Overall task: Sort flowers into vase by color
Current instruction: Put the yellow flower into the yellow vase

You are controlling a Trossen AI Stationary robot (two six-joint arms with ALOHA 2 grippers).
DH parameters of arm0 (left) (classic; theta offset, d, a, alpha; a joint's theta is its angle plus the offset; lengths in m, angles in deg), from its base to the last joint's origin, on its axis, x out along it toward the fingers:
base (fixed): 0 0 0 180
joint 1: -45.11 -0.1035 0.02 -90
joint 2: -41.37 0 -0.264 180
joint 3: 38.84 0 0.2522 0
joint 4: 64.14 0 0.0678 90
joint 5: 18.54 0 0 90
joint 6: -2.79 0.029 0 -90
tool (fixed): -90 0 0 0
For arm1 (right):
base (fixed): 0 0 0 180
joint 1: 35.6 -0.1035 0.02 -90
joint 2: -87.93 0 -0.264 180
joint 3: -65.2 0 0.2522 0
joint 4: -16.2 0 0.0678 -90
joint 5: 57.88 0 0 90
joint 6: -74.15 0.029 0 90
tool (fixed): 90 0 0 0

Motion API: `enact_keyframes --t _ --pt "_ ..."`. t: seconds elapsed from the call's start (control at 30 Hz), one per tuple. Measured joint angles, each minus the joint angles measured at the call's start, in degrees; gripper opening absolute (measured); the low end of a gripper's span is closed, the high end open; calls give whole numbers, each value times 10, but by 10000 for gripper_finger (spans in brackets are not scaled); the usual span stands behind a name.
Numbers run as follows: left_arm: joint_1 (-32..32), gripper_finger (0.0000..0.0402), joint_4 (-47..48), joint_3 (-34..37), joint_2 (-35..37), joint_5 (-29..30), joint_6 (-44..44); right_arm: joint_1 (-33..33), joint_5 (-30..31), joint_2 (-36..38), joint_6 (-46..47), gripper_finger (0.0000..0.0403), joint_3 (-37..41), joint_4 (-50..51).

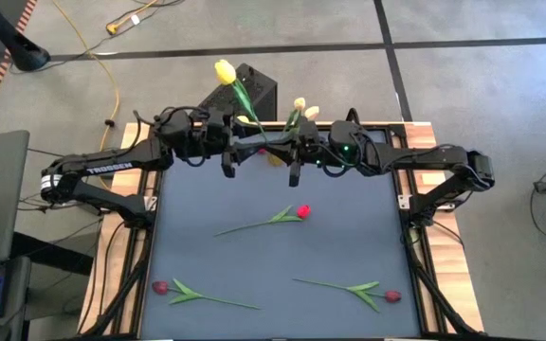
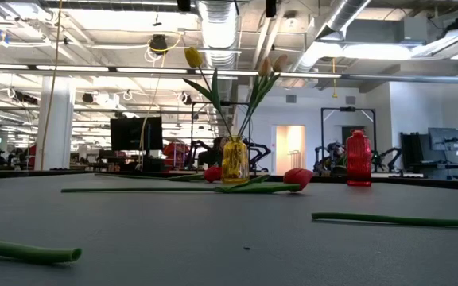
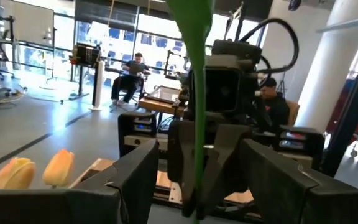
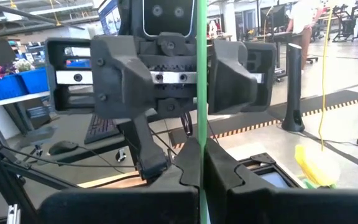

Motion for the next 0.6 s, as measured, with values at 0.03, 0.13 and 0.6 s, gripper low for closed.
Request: enact_keyframes --t 0.03,0.13,0.6 --pt "0 217 0 0 0 0 0 0 0 0 0 26 0 0" --pt "0 210 -5 0 0 1 -1 0 0 0 0 26 0 0" --pt "0 28 -13 0 0 22 2 0 0 0 0 26 0 0"
